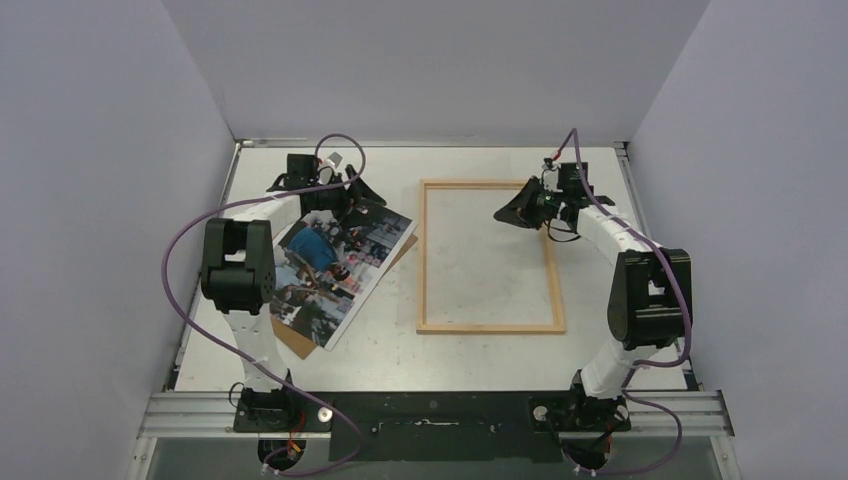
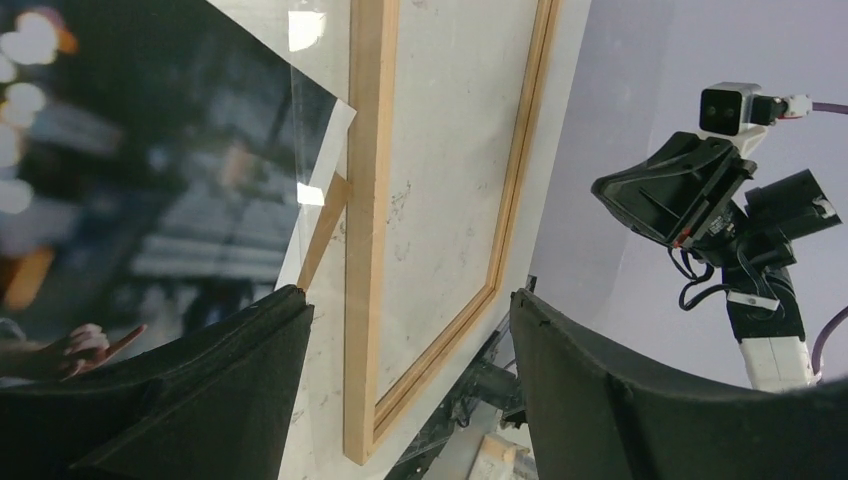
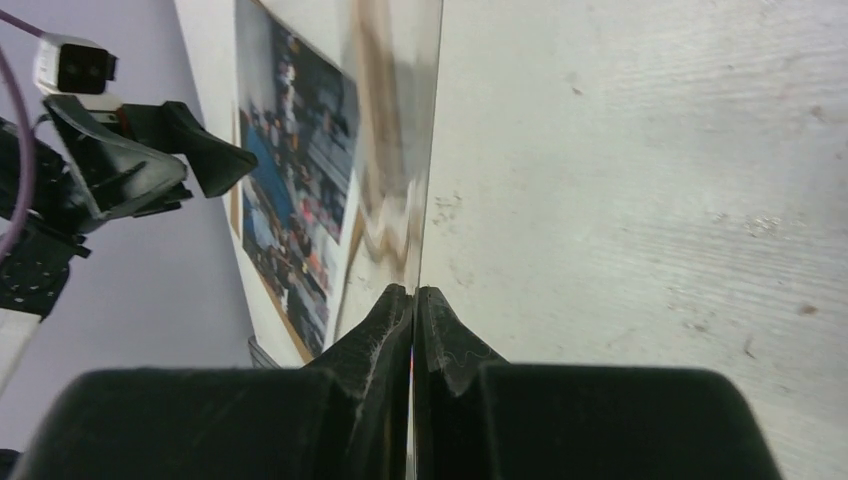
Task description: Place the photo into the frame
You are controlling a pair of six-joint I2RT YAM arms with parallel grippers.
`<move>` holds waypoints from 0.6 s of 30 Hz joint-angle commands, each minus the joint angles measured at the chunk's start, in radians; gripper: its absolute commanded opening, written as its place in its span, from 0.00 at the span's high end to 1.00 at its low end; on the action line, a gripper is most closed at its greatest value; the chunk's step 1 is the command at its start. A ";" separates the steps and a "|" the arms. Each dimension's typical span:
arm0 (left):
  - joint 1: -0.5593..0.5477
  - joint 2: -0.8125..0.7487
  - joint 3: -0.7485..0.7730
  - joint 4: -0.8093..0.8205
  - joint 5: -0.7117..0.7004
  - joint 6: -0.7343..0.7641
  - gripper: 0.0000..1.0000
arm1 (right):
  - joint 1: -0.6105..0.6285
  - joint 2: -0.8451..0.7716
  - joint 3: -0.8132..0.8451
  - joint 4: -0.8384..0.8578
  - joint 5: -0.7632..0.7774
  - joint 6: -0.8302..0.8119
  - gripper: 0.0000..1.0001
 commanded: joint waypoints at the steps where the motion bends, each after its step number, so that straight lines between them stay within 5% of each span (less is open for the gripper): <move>1: -0.032 0.034 0.057 0.073 -0.005 0.003 0.30 | -0.026 -0.011 -0.068 0.127 -0.056 -0.110 1.00; 18: -0.120 0.164 0.115 0.083 -0.060 -0.013 0.34 | -0.174 -0.002 -0.166 0.207 -0.150 -0.287 1.00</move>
